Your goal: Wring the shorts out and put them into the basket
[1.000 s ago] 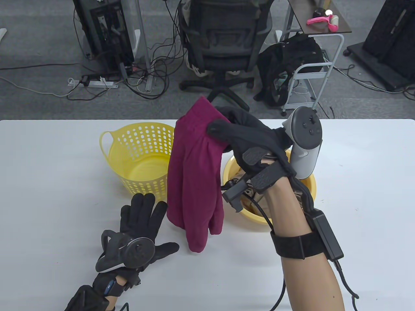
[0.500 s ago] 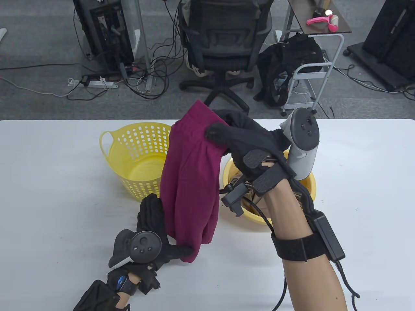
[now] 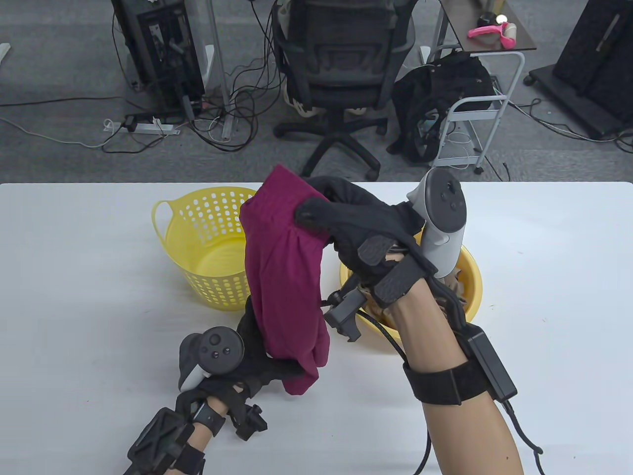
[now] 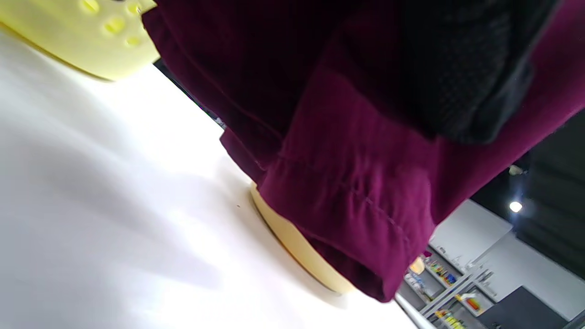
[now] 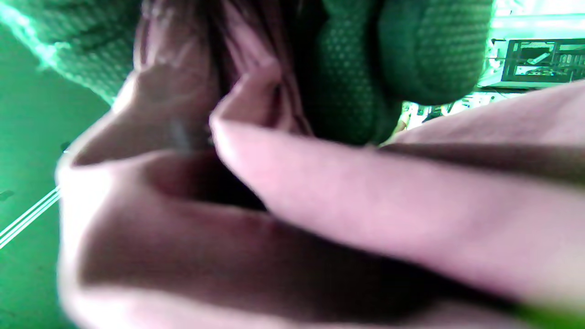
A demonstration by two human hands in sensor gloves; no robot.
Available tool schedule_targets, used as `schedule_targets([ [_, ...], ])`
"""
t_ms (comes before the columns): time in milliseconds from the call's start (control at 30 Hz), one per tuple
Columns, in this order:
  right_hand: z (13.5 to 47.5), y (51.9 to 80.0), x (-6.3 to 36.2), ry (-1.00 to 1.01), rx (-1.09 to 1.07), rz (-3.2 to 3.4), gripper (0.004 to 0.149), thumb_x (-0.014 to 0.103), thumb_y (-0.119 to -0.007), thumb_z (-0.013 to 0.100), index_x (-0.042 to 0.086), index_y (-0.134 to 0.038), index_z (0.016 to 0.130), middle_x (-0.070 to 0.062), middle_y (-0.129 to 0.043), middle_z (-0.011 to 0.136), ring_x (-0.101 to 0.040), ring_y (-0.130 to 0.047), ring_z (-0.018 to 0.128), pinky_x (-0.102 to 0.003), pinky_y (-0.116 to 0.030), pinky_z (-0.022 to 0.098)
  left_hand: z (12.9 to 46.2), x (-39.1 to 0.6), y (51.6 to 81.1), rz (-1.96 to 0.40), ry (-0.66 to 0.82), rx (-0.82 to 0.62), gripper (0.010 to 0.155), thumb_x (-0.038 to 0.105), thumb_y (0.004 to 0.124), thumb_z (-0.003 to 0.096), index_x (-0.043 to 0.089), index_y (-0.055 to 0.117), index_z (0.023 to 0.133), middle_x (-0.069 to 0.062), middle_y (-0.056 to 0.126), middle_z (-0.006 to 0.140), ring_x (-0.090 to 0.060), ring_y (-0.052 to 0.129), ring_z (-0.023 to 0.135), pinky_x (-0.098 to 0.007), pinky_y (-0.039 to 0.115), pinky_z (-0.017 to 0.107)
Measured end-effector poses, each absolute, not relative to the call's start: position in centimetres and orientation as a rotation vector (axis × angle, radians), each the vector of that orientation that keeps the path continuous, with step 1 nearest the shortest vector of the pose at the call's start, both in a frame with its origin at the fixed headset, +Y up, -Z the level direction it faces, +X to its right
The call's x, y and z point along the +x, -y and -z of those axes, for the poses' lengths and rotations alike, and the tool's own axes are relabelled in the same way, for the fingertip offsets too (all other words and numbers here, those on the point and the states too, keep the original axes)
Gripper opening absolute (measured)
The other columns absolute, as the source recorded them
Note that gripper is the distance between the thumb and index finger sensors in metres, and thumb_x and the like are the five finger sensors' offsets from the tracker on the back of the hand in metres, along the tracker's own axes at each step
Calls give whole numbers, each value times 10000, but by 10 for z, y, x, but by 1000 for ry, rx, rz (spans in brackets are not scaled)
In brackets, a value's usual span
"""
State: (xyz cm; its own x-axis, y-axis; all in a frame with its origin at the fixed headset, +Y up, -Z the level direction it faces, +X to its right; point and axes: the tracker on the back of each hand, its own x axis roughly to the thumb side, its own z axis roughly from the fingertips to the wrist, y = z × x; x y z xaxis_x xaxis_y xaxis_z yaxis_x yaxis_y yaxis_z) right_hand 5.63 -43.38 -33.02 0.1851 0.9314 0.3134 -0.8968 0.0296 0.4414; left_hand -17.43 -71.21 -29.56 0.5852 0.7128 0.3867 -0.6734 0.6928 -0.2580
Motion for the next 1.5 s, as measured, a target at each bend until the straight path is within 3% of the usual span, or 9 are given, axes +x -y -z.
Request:
schedule_targets([
  [167, 331, 436, 55, -82, 627, -1403, 660, 566, -854, 534, 38, -737, 912, -164, -895, 736, -281, -996, 537, -400, -874, 440, 303, -166, 716, -861, 487, -103, 1313, 535, 1025, 328, -2, 114, 1106, -268, 464, 1176, -554, 595, 1089, -772, 497, 677],
  [300, 332, 437, 55, -87, 630, -1395, 661, 567, -853, 535, 37, -735, 913, -164, -896, 734, -282, -995, 538, -401, -873, 440, 306, -162, 716, -907, 475, -95, 1160, 481, 1046, 339, 60, 300, 1121, -135, 726, 1064, -414, 856, 967, -675, 649, 672],
  [567, 334, 441, 60, -84, 623, -1386, 660, 567, -851, 537, 38, -734, 914, -164, -894, 736, -280, -994, 539, -399, -872, 442, 308, -161, 716, -919, 488, -73, 914, 372, 1048, 389, 115, 502, 1075, 8, 939, 821, -268, 1042, 755, -608, 740, 645],
  [667, 334, 440, 64, -73, 615, -1389, 657, 565, -852, 538, 40, -732, 915, -165, -891, 739, -282, -993, 541, -401, -870, 444, 307, -163, 713, -899, 521, -78, 724, 349, 1013, 443, 183, 619, 1028, -2, 963, 786, -277, 1043, 720, -612, 738, 643],
  [733, 334, 441, 68, -63, 610, -1405, 658, 566, -851, 538, 41, -732, 915, -163, -890, 741, -281, -992, 544, -400, -871, 444, 307, -164, 712, -879, 524, -79, 495, 323, 977, 476, 257, 769, 920, -13, 976, 765, -297, 1038, 707, -623, 734, 639],
  [800, 334, 441, 72, -56, 600, -1415, 657, 563, -852, 538, 39, -732, 915, -164, -891, 740, -284, -991, 543, -402, -869, 445, 306, -167, 711, -861, 521, -84, 362, 309, 952, 496, 275, 844, 839, -35, 981, 751, -316, 1037, 688, -631, 732, 630],
  [1133, 336, 446, 97, 5, 534, -1485, 658, 561, -850, 541, 40, -723, 922, -167, -883, 752, -290, -986, 556, -408, -864, 454, 304, -179, 702, -661, 492, -112, 331, 340, 884, 511, 235, 833, 820, -22, 985, 682, -316, 1038, 659, -627, 749, 602],
  [1500, 337, 460, 142, 126, 401, -1722, 662, 548, -862, 533, 39, -714, 930, -174, -873, 771, -309, -976, 577, -425, -854, 470, 303, -200, 694, -471, 407, -156, 336, 320, 911, 493, 209, 855, 805, -48, 998, 665, -343, 1047, 632, -637, 758, 566],
])
